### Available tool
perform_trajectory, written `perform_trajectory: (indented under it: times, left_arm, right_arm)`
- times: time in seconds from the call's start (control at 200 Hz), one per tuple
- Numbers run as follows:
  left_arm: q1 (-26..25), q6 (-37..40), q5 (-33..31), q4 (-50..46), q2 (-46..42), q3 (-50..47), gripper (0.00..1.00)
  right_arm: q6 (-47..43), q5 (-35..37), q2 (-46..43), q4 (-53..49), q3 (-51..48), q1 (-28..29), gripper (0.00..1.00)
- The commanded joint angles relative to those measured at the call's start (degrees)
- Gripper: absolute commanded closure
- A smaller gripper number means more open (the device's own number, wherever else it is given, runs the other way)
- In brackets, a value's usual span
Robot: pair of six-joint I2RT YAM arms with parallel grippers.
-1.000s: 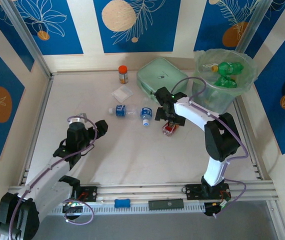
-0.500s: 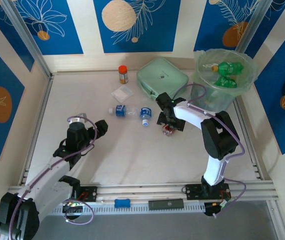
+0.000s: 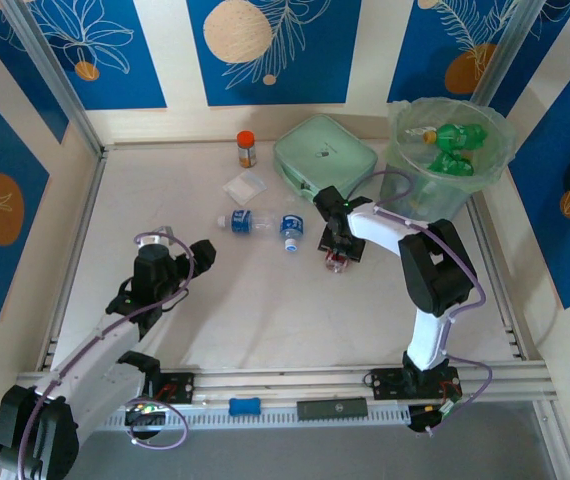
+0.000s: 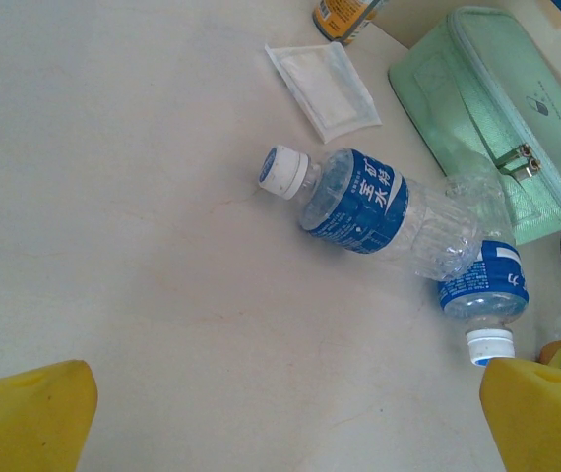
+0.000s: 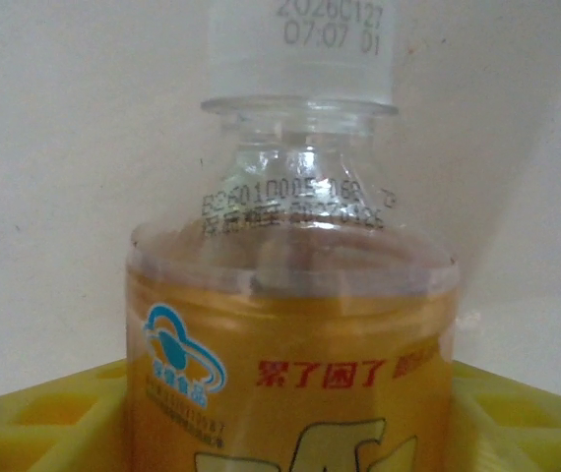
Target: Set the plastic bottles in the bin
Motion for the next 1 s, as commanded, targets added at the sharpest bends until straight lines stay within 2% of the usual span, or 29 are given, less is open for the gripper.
perform_trajectory:
  times: [0.0,0.095,0.28,0.565,0.68,0.83,0.995]
  left_arm:
    - [0.70,-0.16,0.39,0.03,-0.48,-0.56,0.01]
    - [0.74,0.09,0.40,-0.12,-0.48,-0.38,0.01]
    - [0.82,0.18,0.31,0.09,-0.30,-0.29,0.01]
    - [0.75,0.43,2.21,2.18,2.76,0.57,0.01]
    - [0.79,0.59,3.74,3.36,4.41,1.10,0.01]
    - [0.75,0.89,7.08,5.25,7.01,1.80,0.01]
    - [0.65,1.63,10.52,5.72,8.57,2.73,0.01]
  right_arm:
    - [0.23,-1.00,0.46,-0.10,-0.33,-0.22,0.45]
    - [-0.06,-0.36,-0.74,-0.20,-0.09,-0.04,0.49]
    - [-5.11,-1.73,-5.88,-0.95,3.03,-0.42,0.49]
    - [-22.77,-20.22,-16.04,1.38,15.69,-5.15,0.51]
    - [-24.66,-27.37,-18.01,1.06,23.02,-10.19,0.52]
    - [-21.35,-39.26,-17.93,2.09,31.08,-19.02,0.53]
    - [-19.06,-41.63,-17.20,3.56,36.65,-26.49,0.54]
